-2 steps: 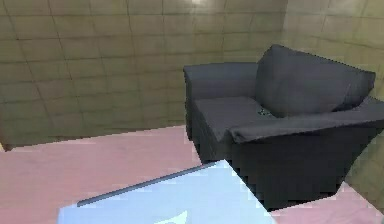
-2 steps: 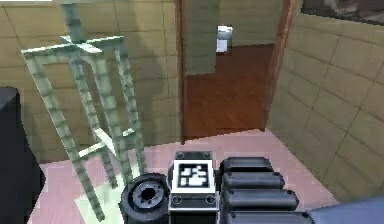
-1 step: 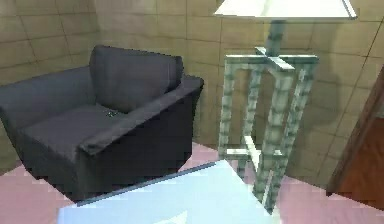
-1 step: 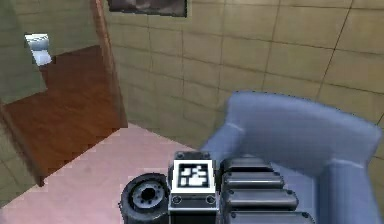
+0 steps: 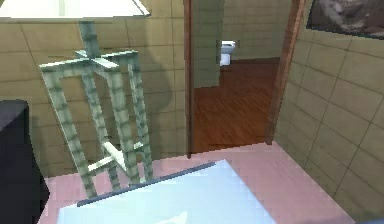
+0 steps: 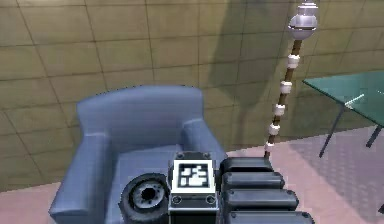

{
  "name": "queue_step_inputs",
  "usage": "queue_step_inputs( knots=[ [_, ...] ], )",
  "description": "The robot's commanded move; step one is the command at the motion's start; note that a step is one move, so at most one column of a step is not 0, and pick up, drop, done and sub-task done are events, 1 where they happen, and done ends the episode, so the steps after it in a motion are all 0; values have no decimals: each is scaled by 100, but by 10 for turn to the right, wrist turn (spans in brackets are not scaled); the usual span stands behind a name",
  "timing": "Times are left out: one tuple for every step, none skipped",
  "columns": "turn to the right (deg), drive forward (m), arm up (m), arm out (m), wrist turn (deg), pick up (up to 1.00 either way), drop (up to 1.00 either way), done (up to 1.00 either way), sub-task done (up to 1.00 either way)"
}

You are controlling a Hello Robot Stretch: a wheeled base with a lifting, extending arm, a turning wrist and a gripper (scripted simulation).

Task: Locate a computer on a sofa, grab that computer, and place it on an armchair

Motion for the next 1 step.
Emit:
queue_step_inputs(
  knots=[
    [120,0,0,0,0,0,0,0,0]
  ],
)
